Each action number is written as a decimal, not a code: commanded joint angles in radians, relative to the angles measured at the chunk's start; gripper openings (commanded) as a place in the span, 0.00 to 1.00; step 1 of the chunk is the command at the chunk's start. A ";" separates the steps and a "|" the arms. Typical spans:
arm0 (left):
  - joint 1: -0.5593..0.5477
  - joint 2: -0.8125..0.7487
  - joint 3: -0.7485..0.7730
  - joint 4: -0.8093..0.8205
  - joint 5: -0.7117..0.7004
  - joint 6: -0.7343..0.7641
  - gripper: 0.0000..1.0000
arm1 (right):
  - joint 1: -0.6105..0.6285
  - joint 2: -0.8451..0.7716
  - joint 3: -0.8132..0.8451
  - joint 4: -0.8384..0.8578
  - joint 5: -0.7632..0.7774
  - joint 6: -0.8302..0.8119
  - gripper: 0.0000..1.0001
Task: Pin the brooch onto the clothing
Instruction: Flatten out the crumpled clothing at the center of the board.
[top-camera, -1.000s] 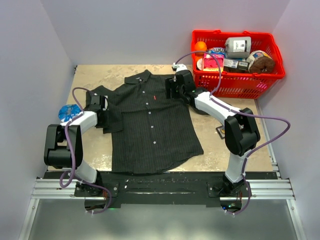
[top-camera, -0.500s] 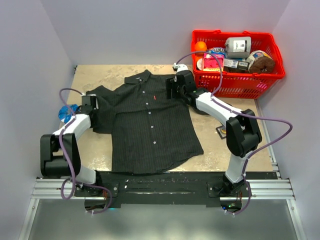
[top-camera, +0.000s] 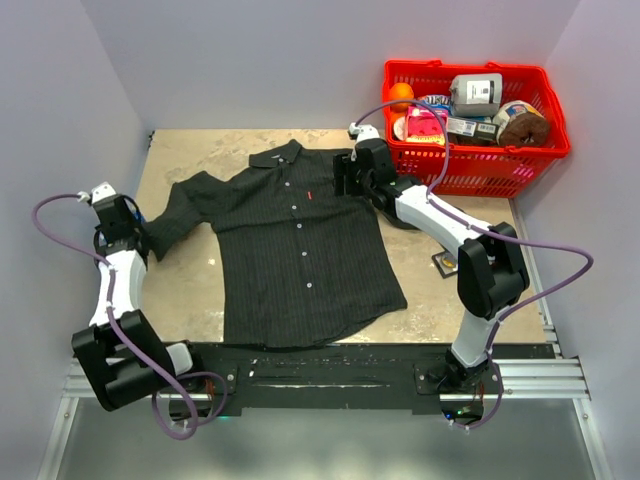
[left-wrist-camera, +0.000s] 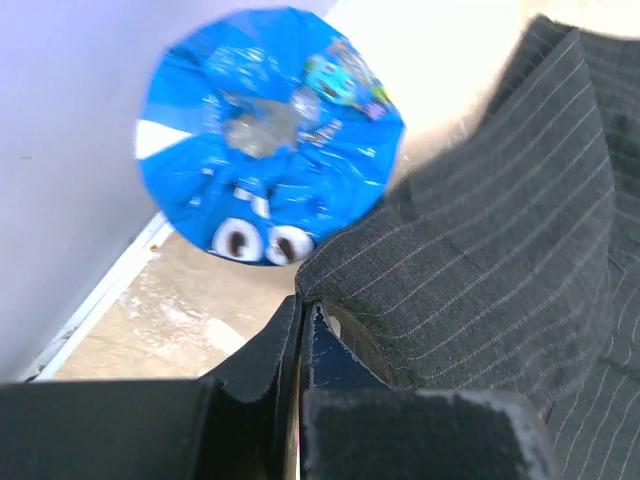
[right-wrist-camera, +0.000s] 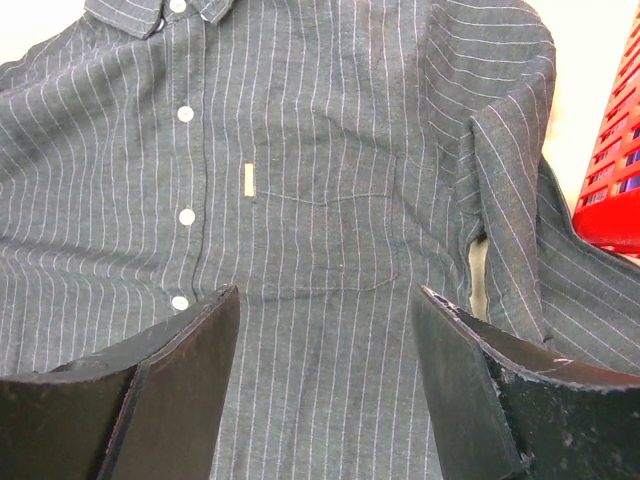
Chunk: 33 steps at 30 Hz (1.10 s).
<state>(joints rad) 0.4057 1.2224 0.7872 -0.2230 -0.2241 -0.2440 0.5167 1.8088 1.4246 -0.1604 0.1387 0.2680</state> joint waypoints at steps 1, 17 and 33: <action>0.082 -0.006 0.013 0.057 -0.024 -0.006 0.00 | -0.001 -0.046 0.000 0.030 -0.001 0.004 0.72; 0.142 -0.264 -0.106 0.071 -0.248 -0.103 0.00 | -0.001 -0.042 0.002 0.038 -0.030 0.005 0.72; 0.266 -0.230 -0.075 0.102 -0.311 -0.121 0.00 | -0.001 -0.065 0.003 0.030 -0.054 0.008 0.73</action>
<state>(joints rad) 0.6254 0.9710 0.6807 -0.1646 -0.5213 -0.3325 0.5167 1.7958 1.4151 -0.1570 0.1146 0.2680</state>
